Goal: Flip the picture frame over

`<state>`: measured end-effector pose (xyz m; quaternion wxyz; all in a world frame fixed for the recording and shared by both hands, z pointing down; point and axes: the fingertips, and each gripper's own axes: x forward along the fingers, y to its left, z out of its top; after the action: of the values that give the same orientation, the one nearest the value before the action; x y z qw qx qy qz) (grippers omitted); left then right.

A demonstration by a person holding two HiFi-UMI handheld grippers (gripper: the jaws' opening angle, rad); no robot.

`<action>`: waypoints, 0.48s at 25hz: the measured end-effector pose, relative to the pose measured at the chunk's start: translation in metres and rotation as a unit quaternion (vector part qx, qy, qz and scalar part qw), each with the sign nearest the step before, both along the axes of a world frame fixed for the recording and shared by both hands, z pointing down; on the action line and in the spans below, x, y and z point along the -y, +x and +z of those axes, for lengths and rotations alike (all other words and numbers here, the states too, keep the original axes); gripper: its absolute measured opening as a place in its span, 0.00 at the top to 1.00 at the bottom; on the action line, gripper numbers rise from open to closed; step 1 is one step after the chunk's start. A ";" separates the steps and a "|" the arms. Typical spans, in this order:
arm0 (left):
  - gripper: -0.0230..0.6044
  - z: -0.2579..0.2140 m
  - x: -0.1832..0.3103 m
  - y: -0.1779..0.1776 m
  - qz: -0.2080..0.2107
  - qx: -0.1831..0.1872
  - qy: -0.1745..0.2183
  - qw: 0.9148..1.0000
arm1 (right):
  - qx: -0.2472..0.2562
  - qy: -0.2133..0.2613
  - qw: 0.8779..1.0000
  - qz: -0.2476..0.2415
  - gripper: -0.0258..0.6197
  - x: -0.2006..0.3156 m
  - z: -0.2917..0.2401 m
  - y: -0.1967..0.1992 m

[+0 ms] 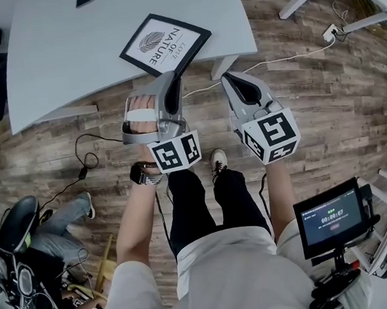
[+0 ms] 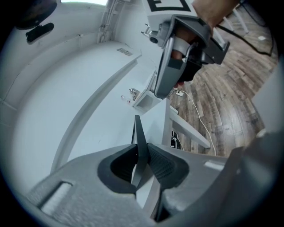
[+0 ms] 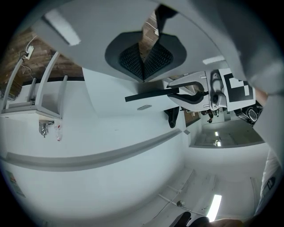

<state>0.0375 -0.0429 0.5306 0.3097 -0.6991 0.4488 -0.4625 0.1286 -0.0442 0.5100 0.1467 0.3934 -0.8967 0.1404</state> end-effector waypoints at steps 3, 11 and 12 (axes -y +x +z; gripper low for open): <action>0.84 -0.030 -0.003 0.001 -0.004 -0.013 -0.008 1.000 | 0.005 -0.008 1.000 0.000 0.96 0.000 -0.027 0.006; 0.84 -0.053 -0.001 0.001 -0.017 -0.090 -0.033 0.995 | -0.001 -0.007 1.000 -0.001 0.96 0.005 -0.051 0.009; 0.84 -0.053 0.000 -0.002 -0.020 -0.107 -0.038 0.993 | -0.002 -0.007 1.000 0.000 0.96 0.006 -0.051 0.008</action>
<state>0.0359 -0.0429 0.4772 0.2236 -0.7468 0.4751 -0.4083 0.1365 -0.0507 0.4591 0.1514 0.3930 -0.8952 0.1458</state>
